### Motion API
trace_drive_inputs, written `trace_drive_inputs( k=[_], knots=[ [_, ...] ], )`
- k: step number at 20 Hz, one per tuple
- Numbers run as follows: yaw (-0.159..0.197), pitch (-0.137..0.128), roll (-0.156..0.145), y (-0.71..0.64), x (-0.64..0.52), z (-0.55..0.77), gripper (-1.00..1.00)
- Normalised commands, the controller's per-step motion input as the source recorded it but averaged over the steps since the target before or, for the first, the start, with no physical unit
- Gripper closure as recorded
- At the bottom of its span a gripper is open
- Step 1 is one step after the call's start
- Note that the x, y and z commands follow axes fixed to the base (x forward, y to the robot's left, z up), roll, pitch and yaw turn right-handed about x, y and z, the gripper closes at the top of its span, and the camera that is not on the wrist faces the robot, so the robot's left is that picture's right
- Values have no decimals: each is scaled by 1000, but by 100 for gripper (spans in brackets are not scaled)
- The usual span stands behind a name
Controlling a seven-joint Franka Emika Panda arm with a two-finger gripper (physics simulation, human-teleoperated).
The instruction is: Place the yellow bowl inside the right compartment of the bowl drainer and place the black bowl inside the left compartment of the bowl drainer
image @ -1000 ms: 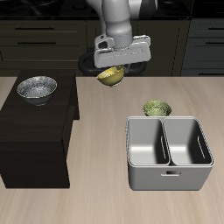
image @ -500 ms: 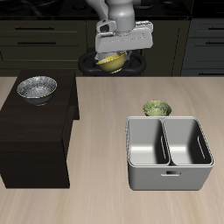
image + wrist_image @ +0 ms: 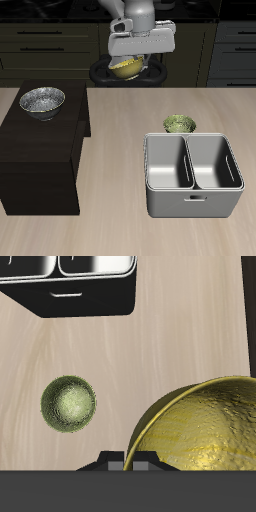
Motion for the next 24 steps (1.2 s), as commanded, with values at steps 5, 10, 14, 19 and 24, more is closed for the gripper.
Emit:
trace_drive_inputs(
  k=[5, 10, 14, 19, 24],
  knots=[
    [-1, 35, -37, 8, 379, 175, 100],
    [-2, 11, -55, -16, 362, 200, 100],
    [12, 17, -44, -51, 324, 100, 100],
    [-2, 33, -33, 39, 302, 50, 100],
    [14, 2, -26, 236, 304, 218, 100]
  ],
)
